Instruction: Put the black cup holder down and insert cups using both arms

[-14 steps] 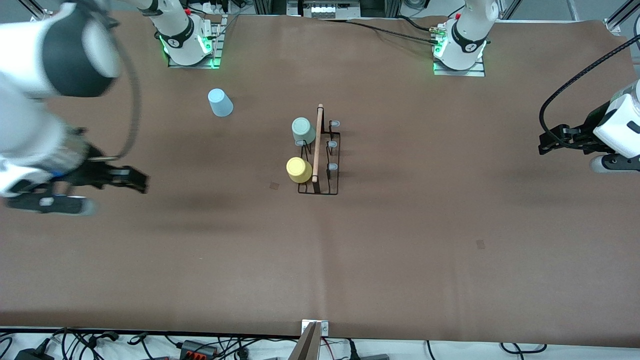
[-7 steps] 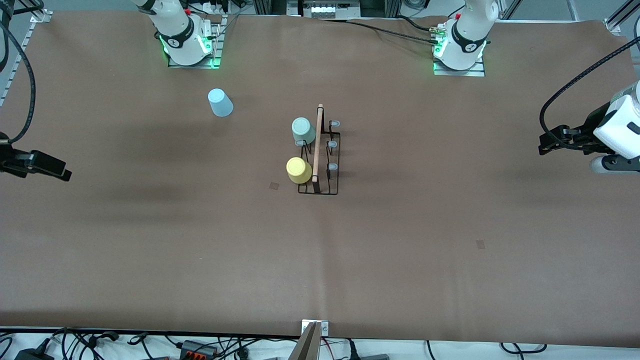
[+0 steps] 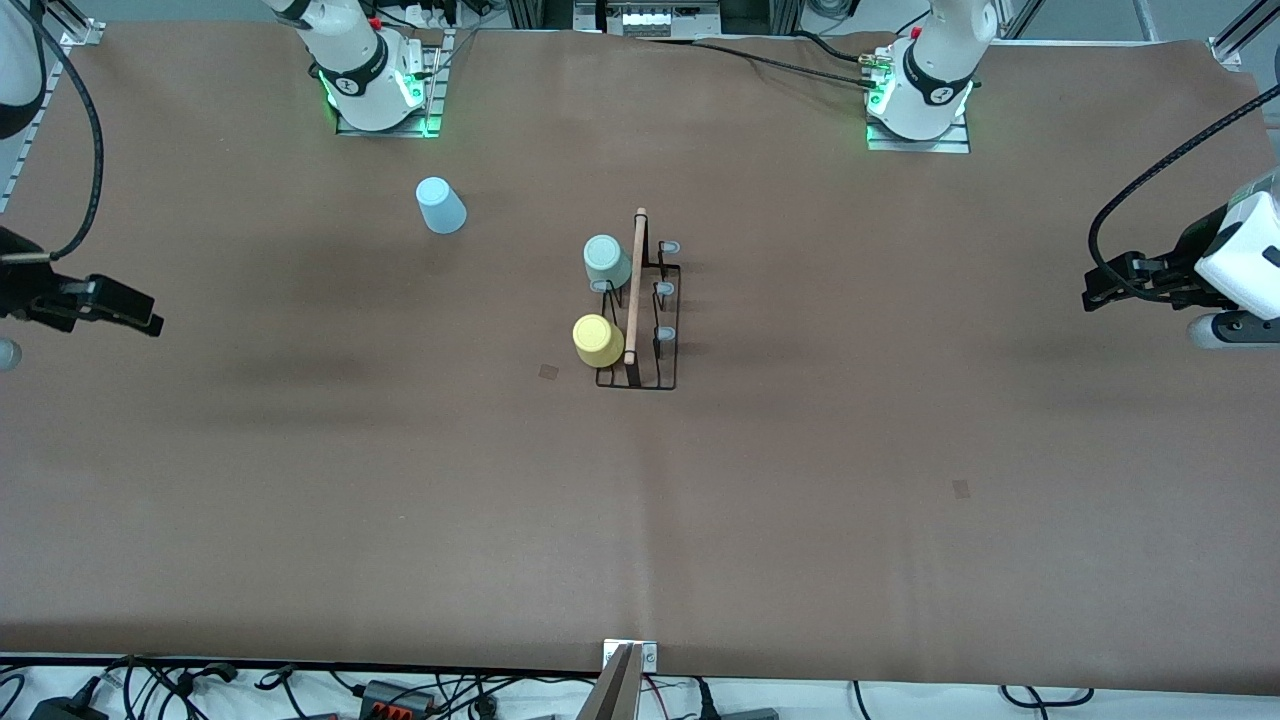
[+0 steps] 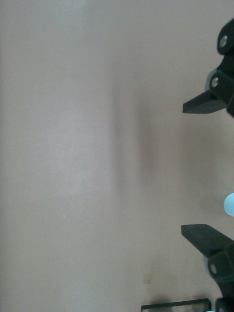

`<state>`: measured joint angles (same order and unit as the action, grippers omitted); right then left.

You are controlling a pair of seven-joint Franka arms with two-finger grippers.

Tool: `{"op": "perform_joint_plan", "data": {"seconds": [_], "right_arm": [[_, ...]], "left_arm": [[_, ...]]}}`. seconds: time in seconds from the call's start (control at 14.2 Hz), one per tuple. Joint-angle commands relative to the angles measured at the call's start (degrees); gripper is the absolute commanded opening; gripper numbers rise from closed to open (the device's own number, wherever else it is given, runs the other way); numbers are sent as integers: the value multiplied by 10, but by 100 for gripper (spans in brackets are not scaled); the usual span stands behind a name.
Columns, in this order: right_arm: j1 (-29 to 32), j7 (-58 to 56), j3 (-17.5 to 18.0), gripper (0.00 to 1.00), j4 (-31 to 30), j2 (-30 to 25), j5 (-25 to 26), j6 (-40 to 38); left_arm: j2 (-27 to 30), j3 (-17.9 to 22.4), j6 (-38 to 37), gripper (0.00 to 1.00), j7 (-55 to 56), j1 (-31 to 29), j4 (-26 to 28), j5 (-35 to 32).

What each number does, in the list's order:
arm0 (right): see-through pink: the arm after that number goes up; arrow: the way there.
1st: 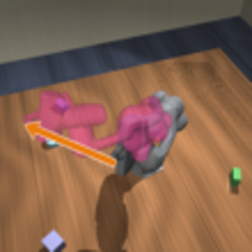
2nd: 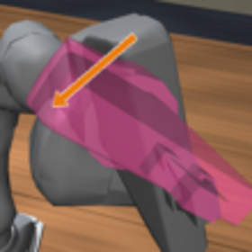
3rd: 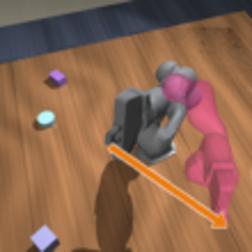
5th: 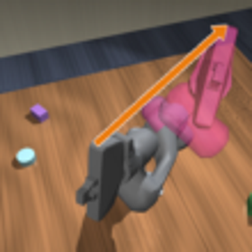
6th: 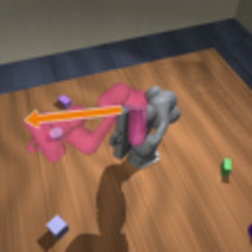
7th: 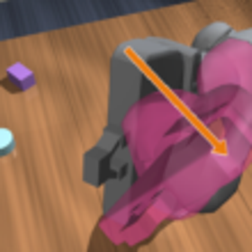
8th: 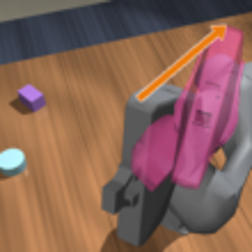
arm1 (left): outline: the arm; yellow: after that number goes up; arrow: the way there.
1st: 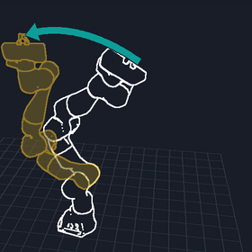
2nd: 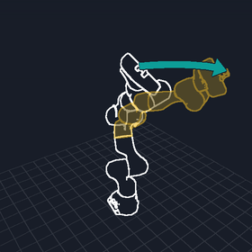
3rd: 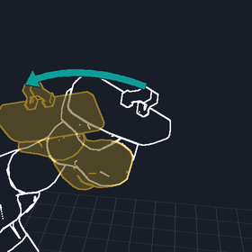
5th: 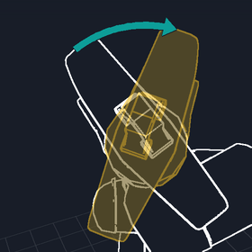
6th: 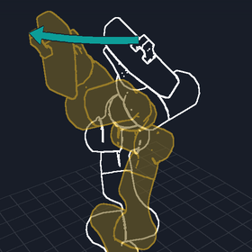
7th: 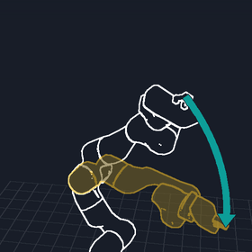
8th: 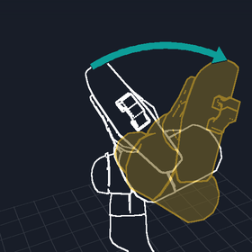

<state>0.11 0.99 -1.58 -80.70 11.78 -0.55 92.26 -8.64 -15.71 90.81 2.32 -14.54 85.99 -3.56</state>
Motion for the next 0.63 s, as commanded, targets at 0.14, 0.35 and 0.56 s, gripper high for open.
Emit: {"op": "perform_joint_plan", "data": {"seconds": [0.14, 0.35, 0.56], "right_arm": [[14, -21, 13, 100, -155, -114, 9, 36], [14, -34, 10, 100, -163, -124, 9, 36], [12, -25, 12, 100, -162, -127, 9, 32]], "left_arm": [[4, -1, 6, 100, -23, -11, 7, 10], [2, -1, 9, 100, -38, -17, 3, 10], [2, -1, 13, 100, -42, -20, 5, 10]]}}
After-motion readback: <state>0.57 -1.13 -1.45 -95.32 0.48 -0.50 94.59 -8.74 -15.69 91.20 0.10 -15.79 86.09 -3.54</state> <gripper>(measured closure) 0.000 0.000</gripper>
